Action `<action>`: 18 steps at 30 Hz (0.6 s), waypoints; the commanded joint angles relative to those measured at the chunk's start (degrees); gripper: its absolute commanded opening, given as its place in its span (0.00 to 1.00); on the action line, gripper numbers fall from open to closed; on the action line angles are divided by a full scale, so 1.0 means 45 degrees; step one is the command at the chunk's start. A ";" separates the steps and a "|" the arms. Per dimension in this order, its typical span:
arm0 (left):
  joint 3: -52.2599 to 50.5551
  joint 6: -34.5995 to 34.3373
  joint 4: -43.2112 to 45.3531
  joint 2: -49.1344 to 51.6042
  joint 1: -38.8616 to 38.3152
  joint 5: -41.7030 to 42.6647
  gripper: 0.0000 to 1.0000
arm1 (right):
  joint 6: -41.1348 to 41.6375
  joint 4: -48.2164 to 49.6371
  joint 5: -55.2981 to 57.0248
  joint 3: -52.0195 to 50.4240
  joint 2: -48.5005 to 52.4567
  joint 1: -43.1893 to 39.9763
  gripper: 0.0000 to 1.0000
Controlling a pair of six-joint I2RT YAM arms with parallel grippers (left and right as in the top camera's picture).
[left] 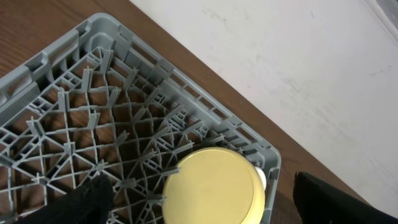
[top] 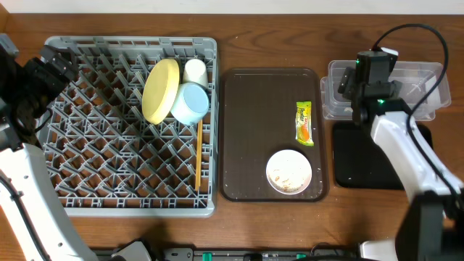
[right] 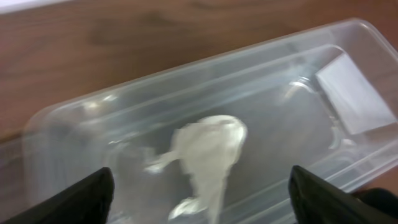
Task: Sort waste into correct bins and load items into the dishwasher rack
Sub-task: 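Release the tissue and move the right gripper back toward the tray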
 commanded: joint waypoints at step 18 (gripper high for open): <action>0.0185 0.0034 0.0010 0.0039 0.0058 0.0121 0.93 | 0.0005 -0.3764 -0.6169 -0.0194 -0.0355 0.4765 0.99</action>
